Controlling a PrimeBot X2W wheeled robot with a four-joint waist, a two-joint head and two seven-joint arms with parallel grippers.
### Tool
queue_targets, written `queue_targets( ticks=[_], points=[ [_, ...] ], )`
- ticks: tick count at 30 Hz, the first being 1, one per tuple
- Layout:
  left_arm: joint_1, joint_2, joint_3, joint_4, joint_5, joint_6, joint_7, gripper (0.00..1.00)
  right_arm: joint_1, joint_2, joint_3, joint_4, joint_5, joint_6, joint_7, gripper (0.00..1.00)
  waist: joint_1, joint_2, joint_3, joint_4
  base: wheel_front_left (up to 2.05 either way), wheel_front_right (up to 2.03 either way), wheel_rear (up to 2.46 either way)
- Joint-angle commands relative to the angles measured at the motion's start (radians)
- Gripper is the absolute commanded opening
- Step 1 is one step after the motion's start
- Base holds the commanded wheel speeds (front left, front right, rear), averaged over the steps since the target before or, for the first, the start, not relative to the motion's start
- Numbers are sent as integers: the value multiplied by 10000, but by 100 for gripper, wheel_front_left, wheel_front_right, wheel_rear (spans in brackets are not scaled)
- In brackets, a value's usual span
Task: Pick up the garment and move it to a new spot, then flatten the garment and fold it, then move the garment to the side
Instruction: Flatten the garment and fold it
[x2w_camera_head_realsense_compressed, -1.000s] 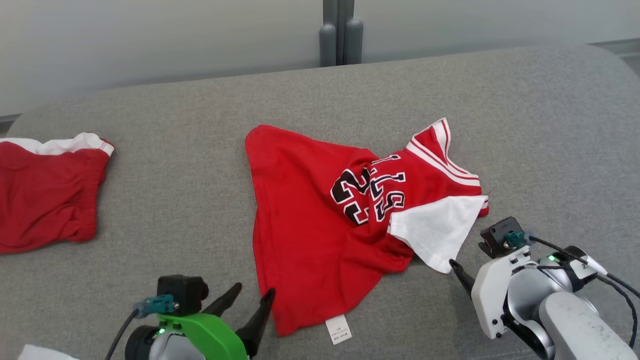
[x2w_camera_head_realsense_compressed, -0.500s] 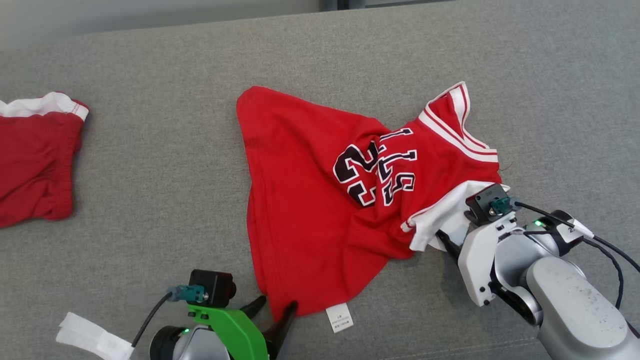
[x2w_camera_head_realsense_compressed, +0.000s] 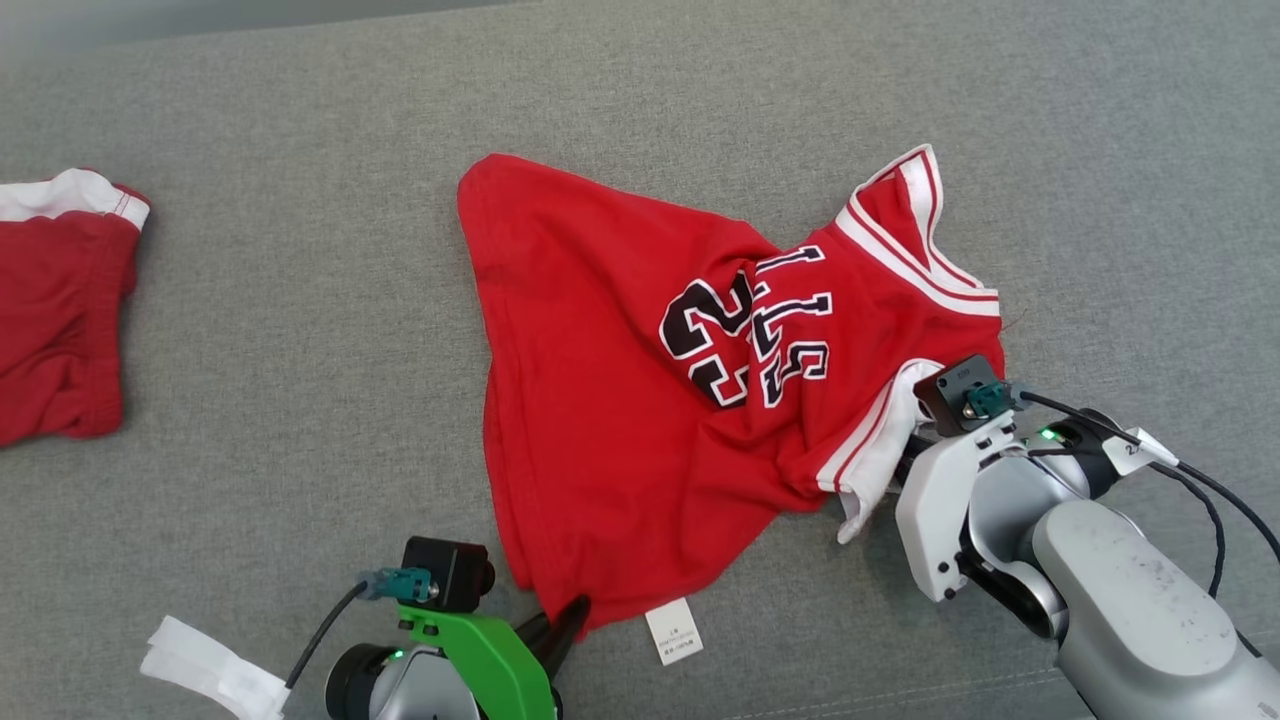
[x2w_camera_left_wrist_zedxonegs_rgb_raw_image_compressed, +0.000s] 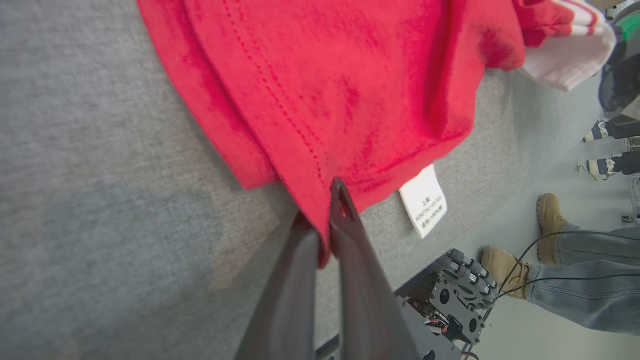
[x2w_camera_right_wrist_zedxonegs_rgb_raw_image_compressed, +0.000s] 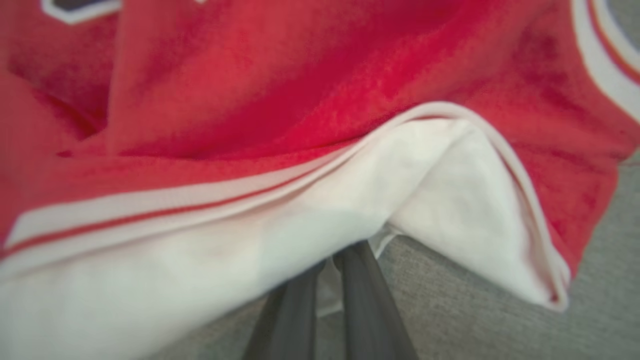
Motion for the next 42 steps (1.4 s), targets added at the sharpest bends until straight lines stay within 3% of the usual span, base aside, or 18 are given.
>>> queue_targets(
  ticks=[1,7,17,23,29,32,35,39,42],
  points=[
    [-173,102,14,50,-146,-52,-114,0,480,-200,216,333,154,1,188,0,0,0,-110,-45,0,0,0],
    [20,309,754,-985,-570,111,-672,0,923,-853,-490,-966,584,-7,248,0,0,0,-439,-185,0,0,0],
    [866,751,1941,-3320,-952,630,-1073,0,3190,-2104,-2627,-4938,2054,-2,1444,0,0,0,-683,-620,0,0,0],
    [1022,1138,2284,-5403,-1067,607,-942,0,3735,-2008,-5064,-7824,3105,4,939,0,0,0,-749,-671,0,0,0],
    [-149,1907,3180,-7290,-1357,759,-200,0,2652,-1957,-6510,-9648,3902,4,409,0,0,0,-462,-514,0,0,0],
    [-1383,2280,3649,-7532,-1882,887,476,0,1493,-2082,-6656,-9810,4307,4,135,0,0,0,9,-411,0,0,0],
    [-3017,2666,3929,-6928,-2451,1105,1269,0,-72,-2226,-6263,-9188,4538,4,63,0,0,0,706,-285,0,0,0],
    [-5798,3053,3698,-5289,-2193,1219,1908,0,-2873,-1966,-5304,-7685,4192,2,-5,0,0,0,1858,24,0,0,0],
    [-8029,2932,3307,-3419,-1658,1093,1745,0,-5354,-1215,-4500,-5996,3570,4,-417,0,0,0,2575,202,0,0,0]
  ],
)
